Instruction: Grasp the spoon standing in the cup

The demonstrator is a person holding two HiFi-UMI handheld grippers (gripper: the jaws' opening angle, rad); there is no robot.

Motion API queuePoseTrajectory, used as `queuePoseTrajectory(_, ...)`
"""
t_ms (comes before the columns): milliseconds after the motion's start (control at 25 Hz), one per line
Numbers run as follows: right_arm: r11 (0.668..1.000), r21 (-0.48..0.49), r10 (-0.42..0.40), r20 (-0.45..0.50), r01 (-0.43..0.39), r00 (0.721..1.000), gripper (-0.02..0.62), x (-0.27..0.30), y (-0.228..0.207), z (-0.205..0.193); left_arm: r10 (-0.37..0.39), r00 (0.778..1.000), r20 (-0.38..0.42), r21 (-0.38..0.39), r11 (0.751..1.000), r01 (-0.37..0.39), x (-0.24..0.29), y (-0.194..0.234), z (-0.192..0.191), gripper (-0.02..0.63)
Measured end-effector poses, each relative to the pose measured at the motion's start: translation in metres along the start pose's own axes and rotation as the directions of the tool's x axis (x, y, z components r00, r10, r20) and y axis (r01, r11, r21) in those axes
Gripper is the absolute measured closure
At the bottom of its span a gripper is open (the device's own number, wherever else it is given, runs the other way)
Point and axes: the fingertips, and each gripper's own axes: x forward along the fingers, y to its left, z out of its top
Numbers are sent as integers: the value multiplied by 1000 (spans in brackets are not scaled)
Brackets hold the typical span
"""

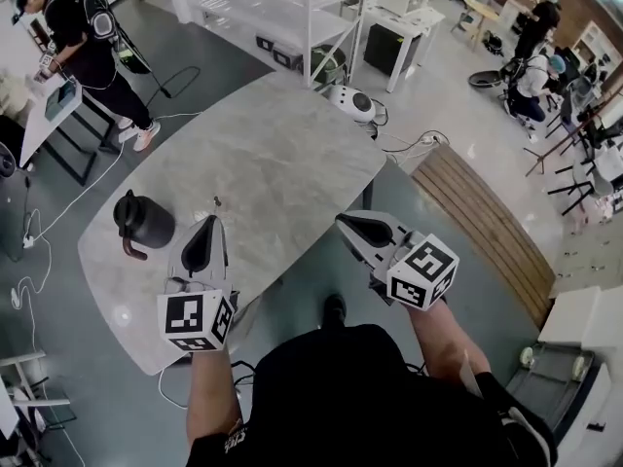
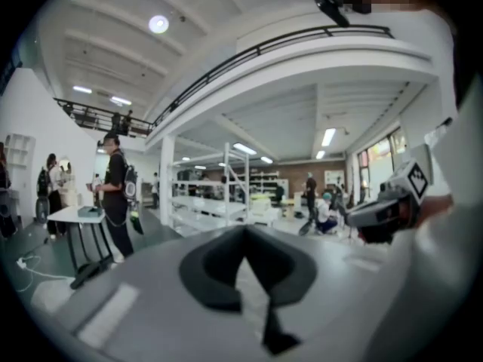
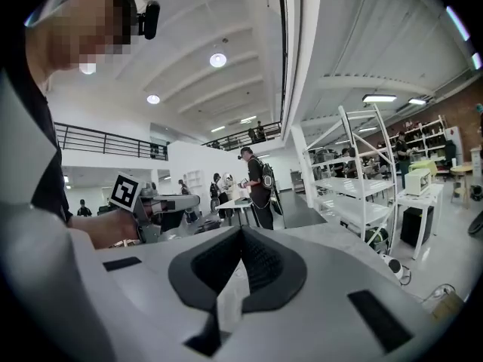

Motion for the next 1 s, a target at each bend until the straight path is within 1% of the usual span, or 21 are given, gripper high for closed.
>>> queuePoseTrajectory(120,998,-12,56,-30,-56,998,601,7,-26,2,30,1000,7,-22,999,-29,25,-6,7,597)
queuePoseTrajectory(240,996,-18,87,-54,-88,995,601,20,-47,3,52,999,-6,-37,998,-53,42,-6,3,597)
queuePoseTrajectory(360,994,7,111,-49,-111,993,601,37,-54,2,83,996,-31,-62,994,-85,48,10,-10,597)
queuePoseTrajectory(520,991,20,130,-62,-129,990,601,61,-57,3,118,993,-21,-87,989,-119,52,37,-7,597)
queuePoseTrajectory(600,990,29,138,-62,-137,988,601,77,-53,8,128,992,-7,-86,988,-128,51,54,-2,597)
queuePoseTrajectory(720,987,5,160,-68,-160,985,601,102,-38,15,137,991,8,-107,985,-136,48,78,-3,597)
queuePoseTrajectory(880,986,-17,164,-71,-165,984,601,131,-25,20,114,993,18,-110,988,-112,48,90,-7,597)
queuePoseTrajectory(1000,981,-16,191,-89,-193,978,601,145,-14,17,118,993,22,-121,986,-114,46,98,-9,597)
